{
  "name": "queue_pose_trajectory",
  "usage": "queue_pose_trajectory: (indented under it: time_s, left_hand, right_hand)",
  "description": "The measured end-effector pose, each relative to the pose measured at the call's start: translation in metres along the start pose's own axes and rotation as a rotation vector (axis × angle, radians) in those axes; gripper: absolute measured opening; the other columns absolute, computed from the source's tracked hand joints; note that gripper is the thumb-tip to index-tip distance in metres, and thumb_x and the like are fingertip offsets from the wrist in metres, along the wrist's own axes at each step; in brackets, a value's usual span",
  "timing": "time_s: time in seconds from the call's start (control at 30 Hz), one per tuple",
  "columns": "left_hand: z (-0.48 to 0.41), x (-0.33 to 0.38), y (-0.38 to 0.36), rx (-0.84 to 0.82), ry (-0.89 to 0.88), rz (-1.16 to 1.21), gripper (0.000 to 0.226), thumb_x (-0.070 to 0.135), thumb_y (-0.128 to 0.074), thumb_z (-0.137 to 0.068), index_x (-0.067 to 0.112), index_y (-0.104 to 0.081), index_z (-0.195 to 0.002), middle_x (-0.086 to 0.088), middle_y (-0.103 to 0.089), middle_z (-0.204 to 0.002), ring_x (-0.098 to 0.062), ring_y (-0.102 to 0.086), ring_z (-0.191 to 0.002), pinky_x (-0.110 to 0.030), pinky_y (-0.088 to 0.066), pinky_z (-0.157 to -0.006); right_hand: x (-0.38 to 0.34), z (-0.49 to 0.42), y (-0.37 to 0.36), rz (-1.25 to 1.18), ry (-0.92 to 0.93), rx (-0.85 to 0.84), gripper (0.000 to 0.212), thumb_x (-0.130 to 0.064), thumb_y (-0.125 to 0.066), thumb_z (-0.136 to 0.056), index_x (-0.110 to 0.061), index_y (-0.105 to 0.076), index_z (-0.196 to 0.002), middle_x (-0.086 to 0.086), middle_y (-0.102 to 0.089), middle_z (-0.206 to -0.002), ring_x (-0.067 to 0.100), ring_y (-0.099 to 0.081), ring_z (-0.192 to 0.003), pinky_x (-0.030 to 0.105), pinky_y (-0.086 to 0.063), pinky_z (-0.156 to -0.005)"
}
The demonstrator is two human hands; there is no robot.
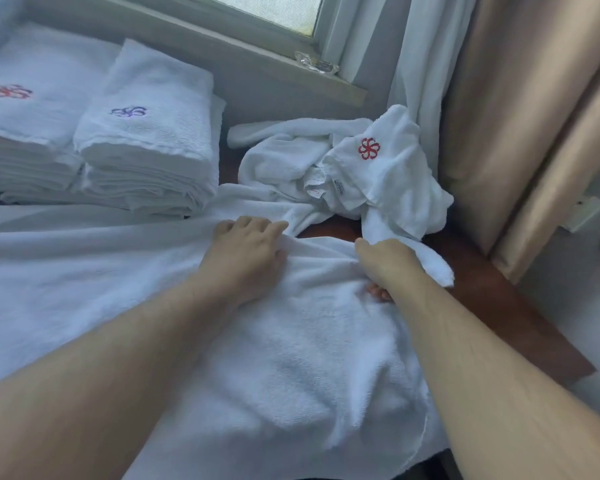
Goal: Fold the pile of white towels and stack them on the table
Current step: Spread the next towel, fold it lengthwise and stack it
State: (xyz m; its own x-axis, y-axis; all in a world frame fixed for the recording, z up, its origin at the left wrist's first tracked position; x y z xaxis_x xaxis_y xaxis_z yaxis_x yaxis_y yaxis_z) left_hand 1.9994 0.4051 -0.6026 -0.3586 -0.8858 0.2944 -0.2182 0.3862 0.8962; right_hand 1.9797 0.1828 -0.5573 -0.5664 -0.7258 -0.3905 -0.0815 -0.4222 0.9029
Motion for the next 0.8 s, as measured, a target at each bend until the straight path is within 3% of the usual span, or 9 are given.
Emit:
queue_pose_trajectory:
  time_s: [0.1, 0.17, 0.2, 0.27, 0.37, 0.47, 0.63, 0.73, 0.8]
  left_hand:
    - [-0.001, -0.001, -0.001, 0.042, -0.040, -0.055, 0.051, 0.043, -0.046, -0.097, 0.028, -0.043, -0.146, 0.000, -0.058, -0.133, -0.026, -0.046, -0.127, -0.043, -0.024, -0.109]
    - [0.001, 0.002, 0.003, 0.084, -0.066, -0.069, 0.042, 0.043, -0.052, -0.095, 0.027, -0.054, -0.134, 0.001, -0.062, -0.120, -0.027, -0.051, -0.117, -0.043, -0.029, -0.104]
    - [0.001, 0.002, 0.004, 0.105, -0.076, -0.072, 0.033, 0.043, -0.054, -0.095, 0.026, -0.061, -0.123, 0.001, -0.063, -0.113, -0.027, -0.052, -0.113, -0.043, -0.030, -0.100]
    - [0.003, 0.001, 0.008, 0.136, -0.077, -0.060, 0.020, 0.039, -0.055, -0.095, 0.024, -0.065, -0.105, -0.001, -0.062, -0.106, -0.028, -0.052, -0.106, -0.042, -0.030, -0.095]
    - [0.006, -0.003, 0.014, 0.190, -0.044, -0.014, 0.016, 0.027, -0.055, -0.092, 0.019, -0.060, -0.105, -0.004, -0.060, -0.107, -0.030, -0.054, -0.105, -0.042, -0.030, -0.096]
    - [0.008, -0.007, 0.017, 0.181, -0.006, 0.023, 0.013, 0.022, -0.049, -0.096, 0.016, -0.051, -0.107, -0.004, -0.061, -0.098, -0.031, -0.057, -0.097, -0.042, -0.028, -0.100]
    - [0.007, 0.008, 0.024, 0.236, -0.088, 0.099, 0.012, 0.012, -0.058, -0.091, 0.014, -0.051, -0.100, -0.004, -0.060, -0.088, -0.031, -0.058, -0.089, -0.042, -0.032, -0.098]
    - [0.010, 0.020, 0.026, 0.276, -0.176, 0.066, 0.018, 0.007, -0.065, -0.083, 0.015, -0.053, -0.094, -0.003, -0.059, -0.084, -0.030, -0.059, -0.085, -0.044, -0.037, -0.100]
    - [0.012, 0.020, 0.027, 0.285, -0.187, 0.026, 0.023, 0.008, -0.071, -0.077, 0.015, -0.055, -0.093, -0.003, -0.059, -0.085, -0.031, -0.060, -0.084, -0.045, -0.039, -0.094]
  right_hand:
    - [-0.003, 0.001, 0.001, -0.115, 0.208, 0.365, 0.043, -0.043, -0.043, -0.092, -0.007, -0.065, -0.100, 0.011, -0.070, -0.090, 0.030, -0.063, -0.076, 0.034, -0.048, -0.068]
    - [-0.018, 0.029, 0.009, -0.384, 0.556, 0.738, 0.035, -0.039, -0.048, -0.092, -0.007, -0.062, -0.096, 0.005, -0.067, -0.082, 0.026, -0.057, -0.075, 0.032, -0.040, -0.067]
    - [-0.025, 0.043, 0.007, -0.463, 0.681, 0.817, 0.031, -0.037, -0.049, -0.092, -0.007, -0.060, -0.094, 0.001, -0.064, -0.078, 0.022, -0.056, -0.072, 0.031, -0.039, -0.065]
    - [-0.030, 0.046, -0.005, -0.523, 0.615, 0.703, 0.030, -0.038, -0.051, -0.094, -0.009, -0.057, -0.103, 0.001, -0.066, -0.090, 0.021, -0.060, -0.082, 0.030, -0.042, -0.070]
    - [-0.015, 0.023, -0.025, -0.599, 0.101, 0.387, 0.049, -0.035, -0.052, -0.095, -0.014, -0.041, -0.138, 0.014, -0.058, -0.131, 0.037, -0.054, -0.119, 0.043, -0.046, -0.096]
    - [-0.010, 0.035, -0.030, -0.523, 0.143, 0.437, 0.059, -0.033, -0.048, -0.096, -0.015, -0.031, -0.150, 0.015, -0.047, -0.146, 0.038, -0.043, -0.132, 0.049, -0.038, -0.107]
    - [0.015, 0.041, -0.029, -0.415, 0.045, 0.529, 0.064, -0.035, -0.055, -0.092, -0.010, -0.035, -0.147, 0.015, -0.045, -0.147, 0.038, -0.036, -0.134, 0.047, -0.034, -0.104]
    - [0.013, 0.044, -0.011, -0.429, 0.190, 0.676, 0.056, -0.030, -0.059, -0.091, -0.014, -0.042, -0.141, 0.016, -0.054, -0.136, 0.036, -0.044, -0.126, 0.039, -0.032, -0.089]
    - [0.004, 0.032, 0.000, -0.342, 0.241, 0.587, 0.049, -0.036, -0.049, -0.095, -0.022, -0.045, -0.142, 0.011, -0.063, -0.128, 0.033, -0.053, -0.119, 0.035, -0.031, -0.078]
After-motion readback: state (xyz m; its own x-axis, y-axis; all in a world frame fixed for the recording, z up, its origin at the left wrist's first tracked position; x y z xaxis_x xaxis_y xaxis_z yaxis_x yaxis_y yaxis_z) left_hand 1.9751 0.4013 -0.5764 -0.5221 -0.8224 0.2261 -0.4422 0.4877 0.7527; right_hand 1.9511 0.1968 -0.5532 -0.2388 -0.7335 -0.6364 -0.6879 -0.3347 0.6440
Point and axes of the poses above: each hand's wrist, its own z-axis away from the middle knuckle, its own y-axis out of the back of the hand, x = y × z, the point moved 4 cm from there along -z, towards the middle knuckle
